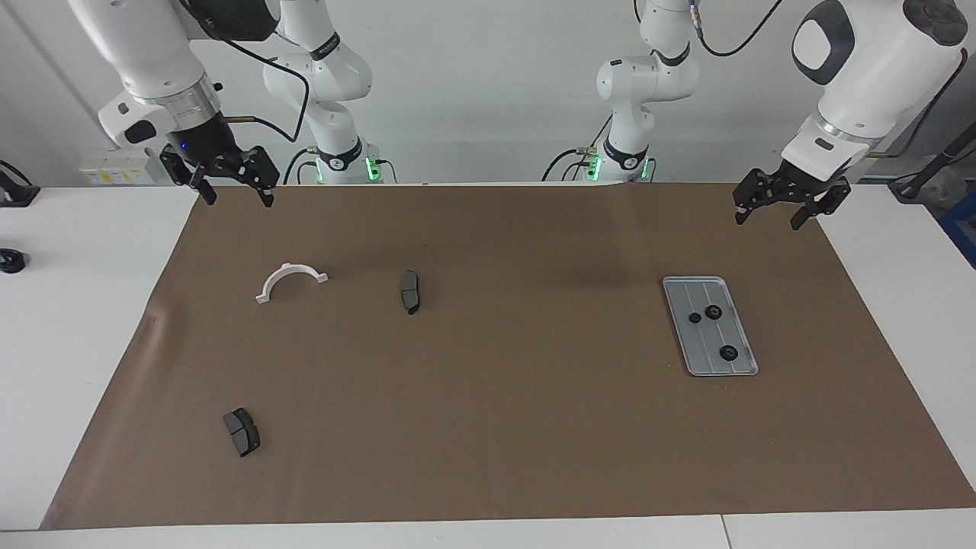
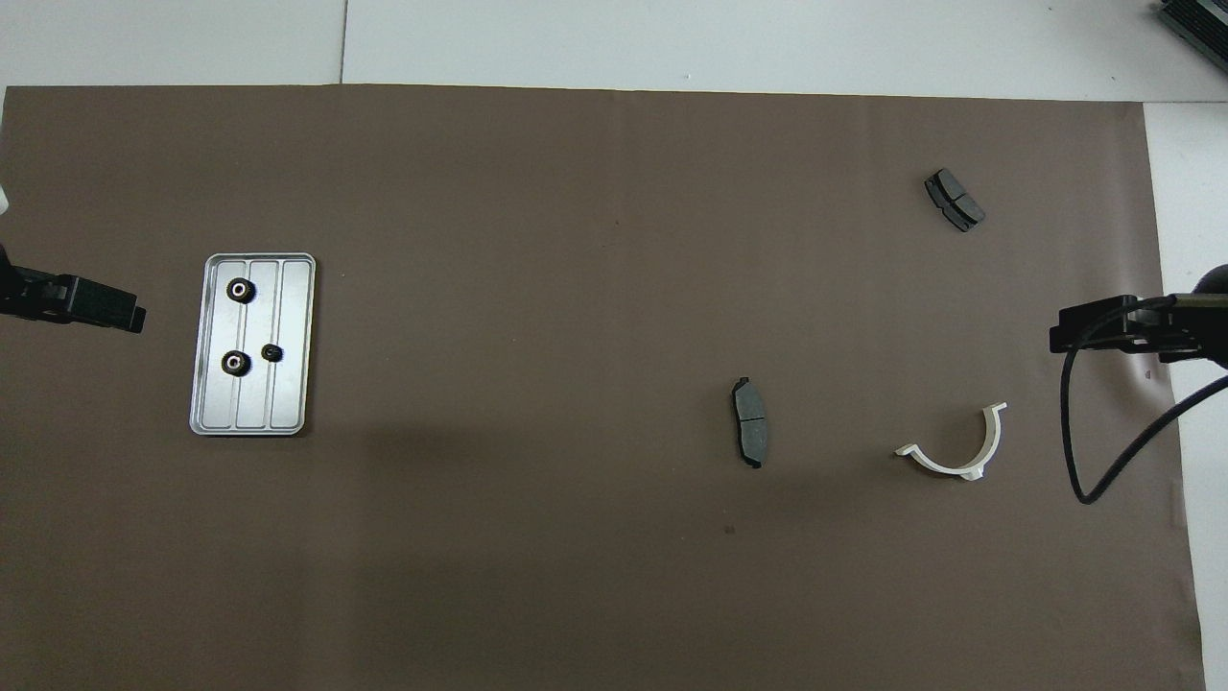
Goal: Place bearing gear from tray to pile
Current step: 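Reach the left gripper over the silver tray toward a black ring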
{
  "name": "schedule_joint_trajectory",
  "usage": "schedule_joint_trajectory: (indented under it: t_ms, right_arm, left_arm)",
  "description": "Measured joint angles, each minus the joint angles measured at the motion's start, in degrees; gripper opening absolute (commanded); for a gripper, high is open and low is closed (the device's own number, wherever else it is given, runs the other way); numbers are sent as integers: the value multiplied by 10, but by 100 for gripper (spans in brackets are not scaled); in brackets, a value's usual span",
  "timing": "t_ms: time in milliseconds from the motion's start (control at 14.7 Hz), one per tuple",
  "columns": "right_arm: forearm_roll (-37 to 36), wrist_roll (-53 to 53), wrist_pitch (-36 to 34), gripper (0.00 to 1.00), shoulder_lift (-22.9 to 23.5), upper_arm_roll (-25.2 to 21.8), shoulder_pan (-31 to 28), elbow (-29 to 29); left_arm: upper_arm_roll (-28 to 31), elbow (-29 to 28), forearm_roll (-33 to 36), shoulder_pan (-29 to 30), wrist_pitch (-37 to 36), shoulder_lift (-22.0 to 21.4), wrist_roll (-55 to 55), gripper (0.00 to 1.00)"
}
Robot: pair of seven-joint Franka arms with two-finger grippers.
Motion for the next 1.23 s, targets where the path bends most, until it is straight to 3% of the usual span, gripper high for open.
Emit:
schedule_joint_trajectory:
  t_ms: [681,1225]
  right_arm:
    - [0,0,0,100,0,0,0,0]
    - [0,0,0,100,0,0,0,0]
  left_arm:
    - [3,-4,0,2,20,-3,0,100]
    - [-3,-129,0,2,186,-9,0,100]
